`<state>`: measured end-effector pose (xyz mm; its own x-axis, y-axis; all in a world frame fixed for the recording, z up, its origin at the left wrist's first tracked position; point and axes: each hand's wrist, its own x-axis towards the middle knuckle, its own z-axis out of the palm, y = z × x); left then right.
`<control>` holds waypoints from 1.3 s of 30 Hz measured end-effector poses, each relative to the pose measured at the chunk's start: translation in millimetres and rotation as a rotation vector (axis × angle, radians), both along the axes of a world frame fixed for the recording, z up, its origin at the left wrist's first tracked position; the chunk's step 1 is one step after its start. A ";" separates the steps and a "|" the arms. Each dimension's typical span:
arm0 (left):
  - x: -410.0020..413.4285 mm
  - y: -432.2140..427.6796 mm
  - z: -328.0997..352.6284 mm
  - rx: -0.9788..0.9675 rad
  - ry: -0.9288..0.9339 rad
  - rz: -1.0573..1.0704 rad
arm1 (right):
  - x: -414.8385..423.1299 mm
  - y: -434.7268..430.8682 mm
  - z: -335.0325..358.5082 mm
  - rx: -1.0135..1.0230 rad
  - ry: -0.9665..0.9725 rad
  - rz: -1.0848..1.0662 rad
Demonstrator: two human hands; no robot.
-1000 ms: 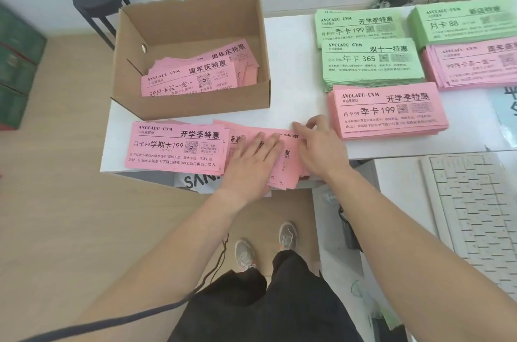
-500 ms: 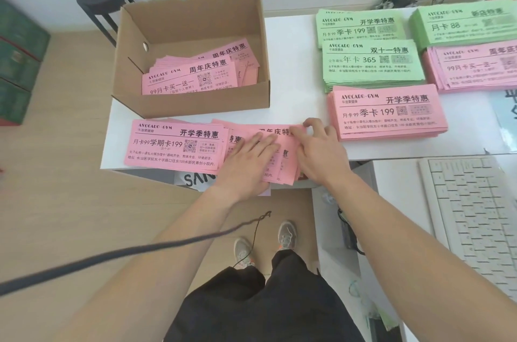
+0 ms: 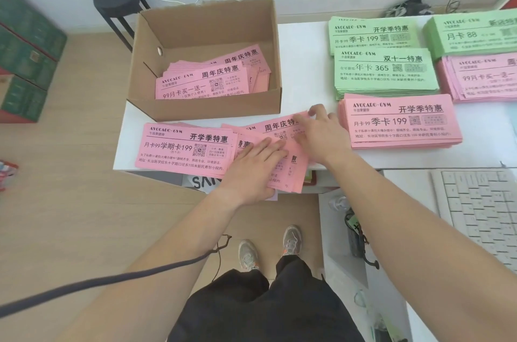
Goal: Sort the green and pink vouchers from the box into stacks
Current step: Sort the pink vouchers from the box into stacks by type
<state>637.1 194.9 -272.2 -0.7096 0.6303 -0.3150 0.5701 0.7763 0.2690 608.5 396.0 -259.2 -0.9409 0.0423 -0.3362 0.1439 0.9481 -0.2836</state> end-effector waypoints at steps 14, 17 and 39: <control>-27.6 9.2 -2.1 0.208 0.027 0.318 | -55.4 13.3 10.3 -0.097 -0.124 0.074; -28.4 9.5 -1.7 0.242 0.020 0.335 | -59.2 16.8 13.5 -0.154 -0.103 0.037; -25.7 11.1 5.7 0.236 0.088 0.476 | -26.4 98.9 50.8 -0.260 0.429 -0.710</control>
<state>611.4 206.0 -266.5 -0.9514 0.2792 -0.1298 0.1985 0.8785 0.4345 582.1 494.9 -208.5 -0.7685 0.6387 -0.0387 0.5078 0.5721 -0.6441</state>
